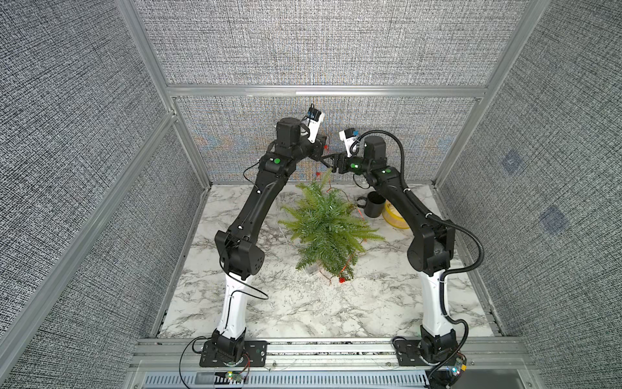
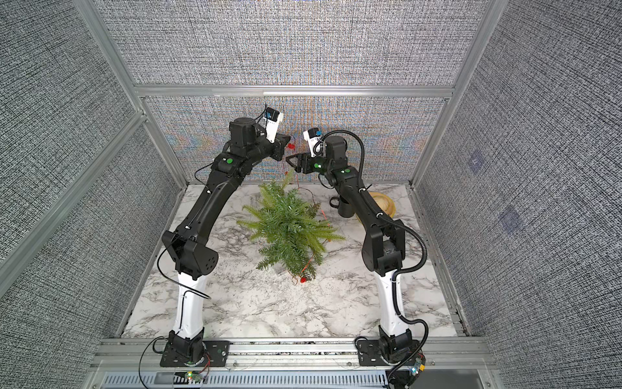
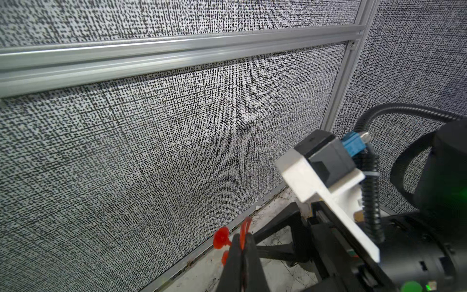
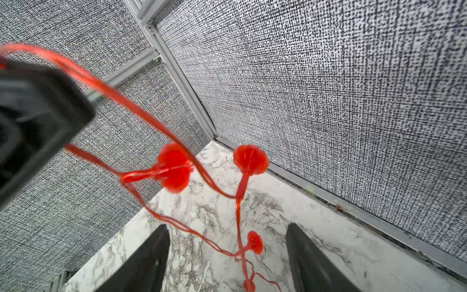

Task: Remove string lights from the small christmas tree
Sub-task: Remove the light string from the Christmas tree.

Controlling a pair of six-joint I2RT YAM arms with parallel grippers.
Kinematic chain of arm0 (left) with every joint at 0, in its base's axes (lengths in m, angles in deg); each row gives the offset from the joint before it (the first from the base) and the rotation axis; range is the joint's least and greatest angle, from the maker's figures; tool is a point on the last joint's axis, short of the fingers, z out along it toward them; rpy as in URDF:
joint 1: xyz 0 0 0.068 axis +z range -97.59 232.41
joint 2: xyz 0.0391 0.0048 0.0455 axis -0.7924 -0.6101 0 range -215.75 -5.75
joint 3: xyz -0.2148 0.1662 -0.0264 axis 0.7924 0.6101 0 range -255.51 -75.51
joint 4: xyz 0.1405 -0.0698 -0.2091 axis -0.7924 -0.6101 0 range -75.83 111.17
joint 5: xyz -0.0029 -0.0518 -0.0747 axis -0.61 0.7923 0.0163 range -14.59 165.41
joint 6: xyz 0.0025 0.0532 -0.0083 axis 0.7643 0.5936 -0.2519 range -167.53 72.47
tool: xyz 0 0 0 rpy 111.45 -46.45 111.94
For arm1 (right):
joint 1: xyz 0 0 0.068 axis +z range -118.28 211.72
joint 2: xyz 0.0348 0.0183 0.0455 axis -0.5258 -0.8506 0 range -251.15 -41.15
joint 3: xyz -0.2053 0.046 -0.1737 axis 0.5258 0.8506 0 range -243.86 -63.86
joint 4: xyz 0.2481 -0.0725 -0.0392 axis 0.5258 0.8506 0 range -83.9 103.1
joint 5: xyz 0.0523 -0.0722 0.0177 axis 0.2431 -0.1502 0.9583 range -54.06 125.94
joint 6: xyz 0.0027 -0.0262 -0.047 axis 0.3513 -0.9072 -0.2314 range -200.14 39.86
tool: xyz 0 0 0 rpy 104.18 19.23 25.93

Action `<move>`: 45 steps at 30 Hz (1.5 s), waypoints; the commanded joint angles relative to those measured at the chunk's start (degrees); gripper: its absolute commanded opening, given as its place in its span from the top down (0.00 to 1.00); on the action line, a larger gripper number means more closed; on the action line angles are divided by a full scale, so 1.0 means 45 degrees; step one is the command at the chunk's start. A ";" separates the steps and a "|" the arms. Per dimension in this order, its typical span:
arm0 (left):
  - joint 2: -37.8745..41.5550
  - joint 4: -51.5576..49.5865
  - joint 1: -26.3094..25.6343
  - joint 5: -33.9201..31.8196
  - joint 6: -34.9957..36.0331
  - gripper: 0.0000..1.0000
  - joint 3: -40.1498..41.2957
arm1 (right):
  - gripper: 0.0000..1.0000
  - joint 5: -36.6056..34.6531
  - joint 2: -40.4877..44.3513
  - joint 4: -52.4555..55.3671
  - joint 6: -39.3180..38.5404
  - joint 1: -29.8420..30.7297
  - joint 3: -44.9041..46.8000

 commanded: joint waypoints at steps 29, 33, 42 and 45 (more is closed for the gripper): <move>0.0469 0.0217 -0.0114 -0.0584 0.0477 1.00 -0.0160 | 1.00 -0.0956 0.2030 0.1511 -0.1449 -0.1427 0.0059; 0.0454 0.0117 -0.0120 -0.0960 0.0538 1.00 -0.0139 | 1.00 -0.1307 0.2664 0.1768 -0.1953 -0.1456 0.0190; 0.0625 0.0164 -0.0112 -0.0721 0.0321 1.00 0.0387 | 1.00 -0.1666 0.3820 0.2231 -0.2261 -0.1689 0.0403; 0.0732 0.0165 -0.0113 -0.0514 0.0304 1.00 0.0491 | 1.00 -0.1711 0.4120 0.2251 -0.2324 -0.1695 0.0357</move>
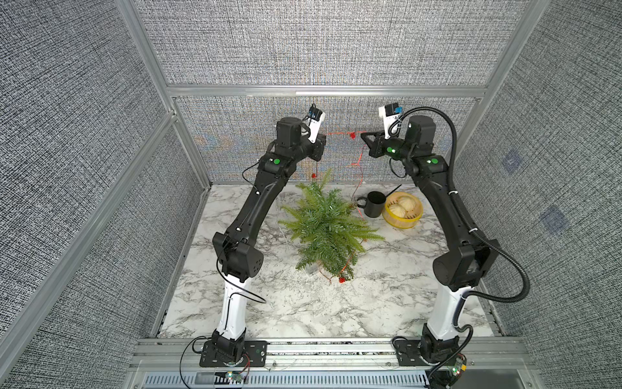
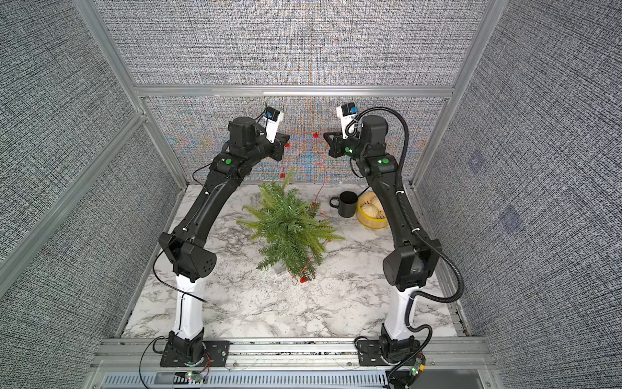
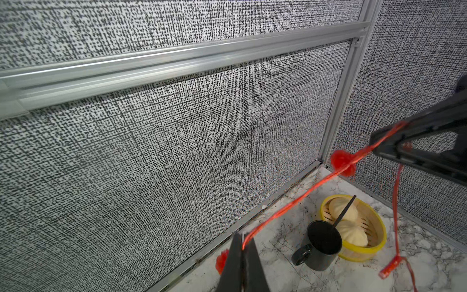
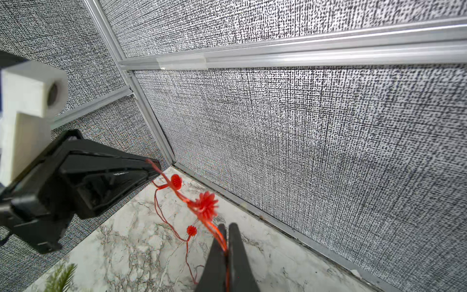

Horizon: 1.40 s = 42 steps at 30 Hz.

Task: Remove string lights from the small christmas tree
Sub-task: Remove the light string from the Christmas tree.

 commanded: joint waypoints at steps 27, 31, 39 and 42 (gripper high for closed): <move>0.1023 0.0052 -0.0010 0.0775 -0.0364 1.00 0.1259 | 1.00 -0.1272 0.1175 0.0061 -0.1053 -0.0006 -0.0792; 0.0951 0.0111 -0.0009 0.0940 -0.0462 1.00 0.1246 | 1.00 -0.1458 0.1340 0.0078 -0.1257 -0.0014 -0.0707; 0.1005 0.0134 -0.0068 0.1068 -0.0466 1.00 0.1216 | 1.00 -0.1337 0.1450 -0.0648 -0.1021 -0.0004 -0.0838; 0.1063 0.0115 -0.0078 0.1070 -0.0448 1.00 0.1243 | 1.00 -0.1327 0.1497 -0.0833 -0.0981 0.0002 -0.0924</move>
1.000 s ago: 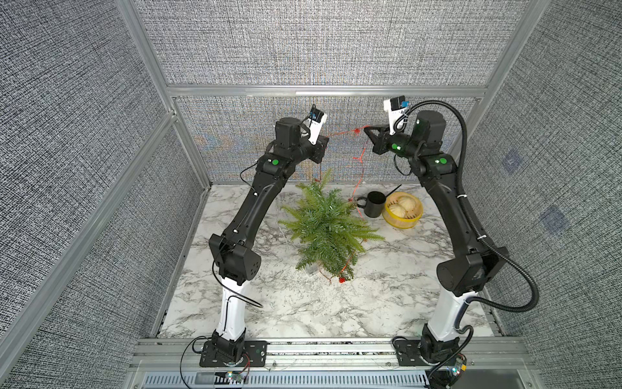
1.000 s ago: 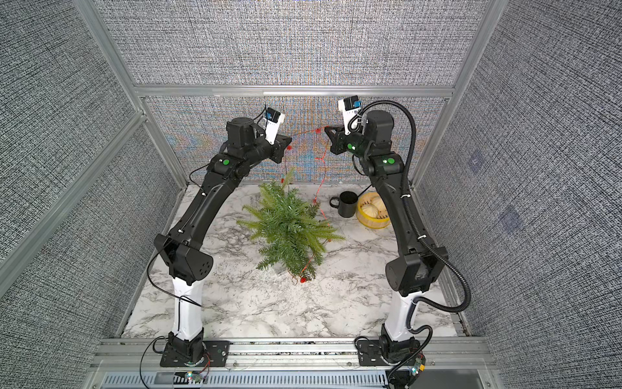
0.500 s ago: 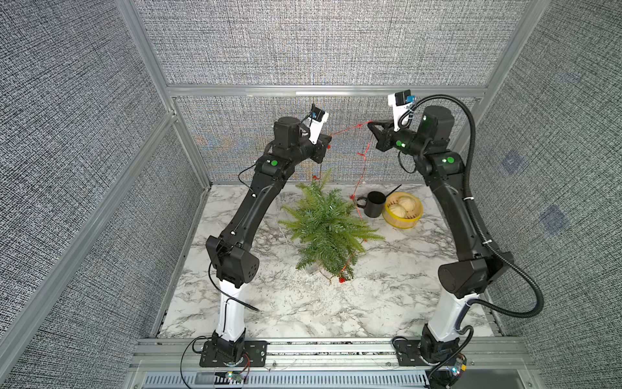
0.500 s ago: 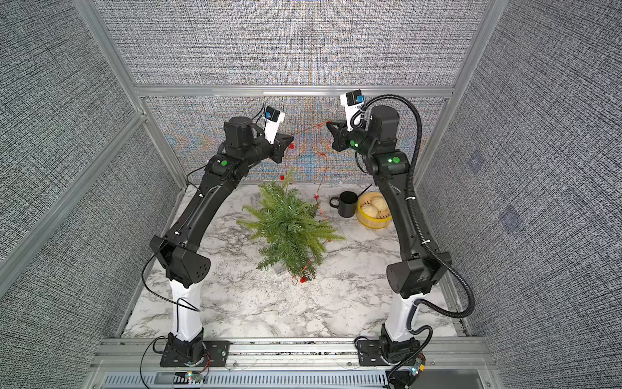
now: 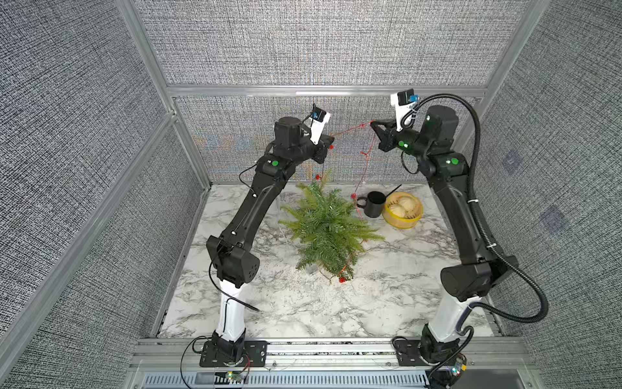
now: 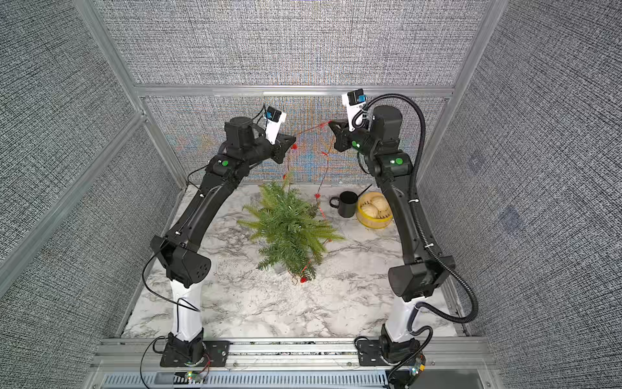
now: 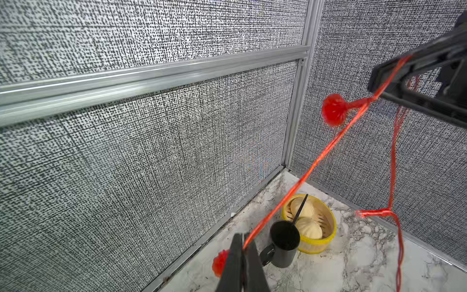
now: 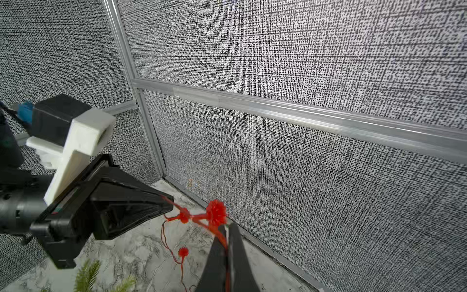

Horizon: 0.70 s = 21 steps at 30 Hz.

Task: Remove string lights from the small christmas tree
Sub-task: Remove the light string from the Christmas tree.

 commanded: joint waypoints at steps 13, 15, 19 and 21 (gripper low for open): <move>0.0261 -0.0526 0.0014 -0.0827 0.0005 1.00 0.0197 | 1.00 -0.0303 0.0525 -0.2178 0.0531 -0.0027 0.0040; 0.0305 -0.0515 0.0017 -0.0835 0.0025 1.00 0.0251 | 1.00 -0.0194 0.0679 -0.2396 0.0585 -0.0028 0.0241; 0.0390 -0.0526 0.0000 -0.0875 0.0062 1.00 0.0333 | 1.00 -0.0062 0.0987 -0.2763 0.0745 -0.0031 0.0670; 0.0456 -0.0505 -0.0003 -0.0872 0.0050 1.00 0.0371 | 1.00 -0.0020 0.1096 -0.2832 0.0814 -0.0039 0.0822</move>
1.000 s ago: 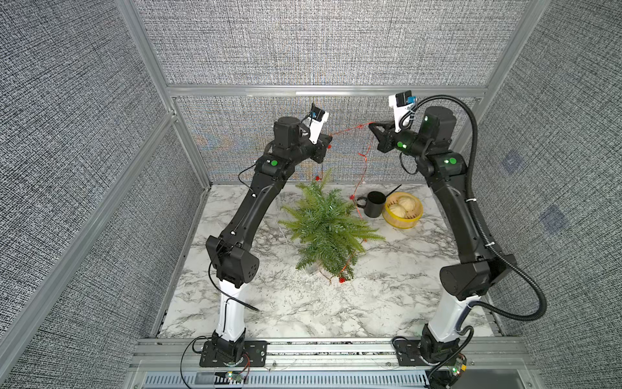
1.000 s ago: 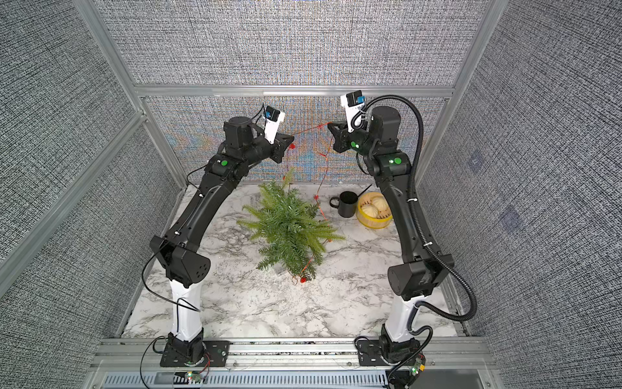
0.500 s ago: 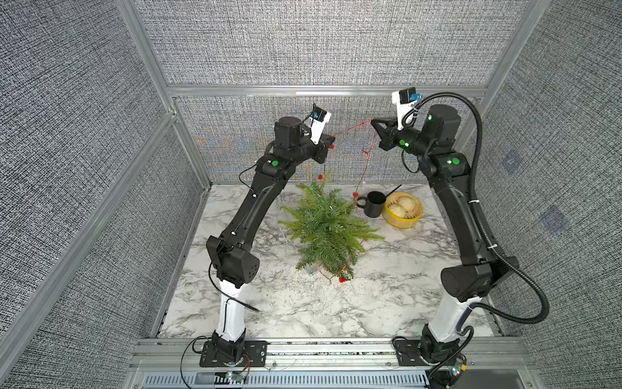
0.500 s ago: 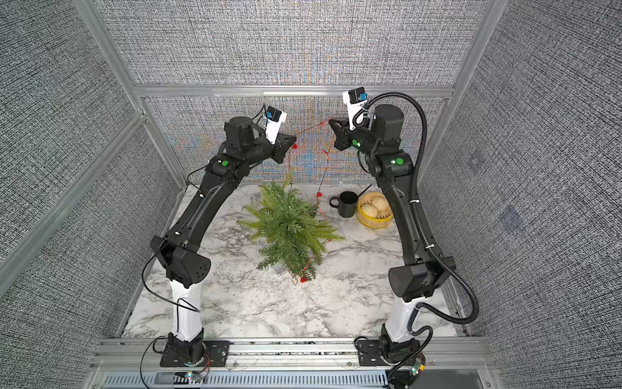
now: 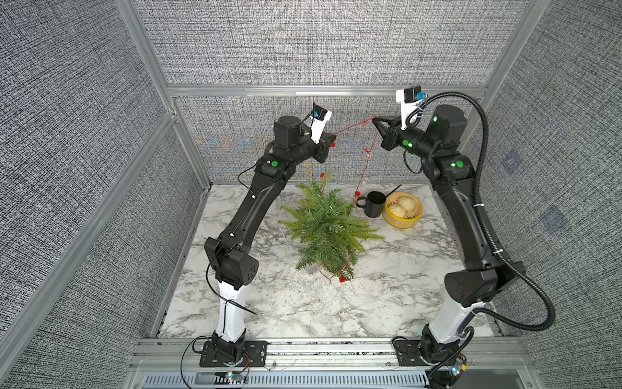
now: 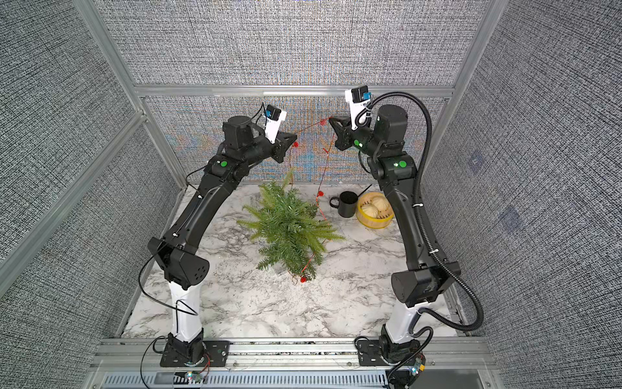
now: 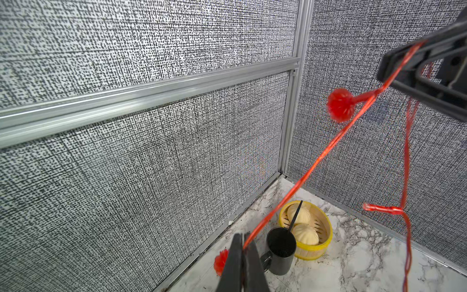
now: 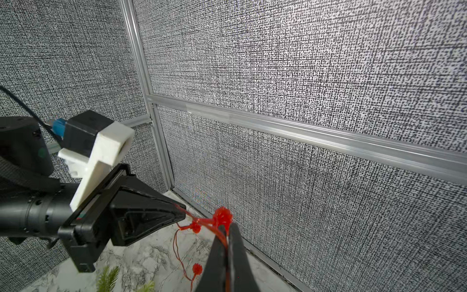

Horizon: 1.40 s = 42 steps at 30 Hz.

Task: Remove string lights from the small christmas tree
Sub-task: Remove the light string from the Christmas tree.

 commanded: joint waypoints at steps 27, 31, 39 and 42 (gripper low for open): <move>0.2505 -0.1368 0.0087 -0.2618 -0.0414 0.21 0.2943 | 1.00 -0.1989 0.1319 0.0062 0.0115 -0.0053 0.1415; 0.3536 -0.2099 0.0102 -0.3565 -0.0295 0.20 0.3872 | 1.00 -0.2221 0.1443 0.0389 -0.0059 -0.0056 0.1499; 0.6734 -0.2817 0.0243 -0.5089 -0.1727 0.20 0.7351 | 1.00 -0.2598 0.1813 0.0739 -0.0232 -0.0057 0.1711; 0.8200 -0.3002 0.0243 -0.4967 -0.2542 0.21 0.9205 | 1.00 -0.2618 0.1889 0.0912 -0.0310 -0.0071 0.1673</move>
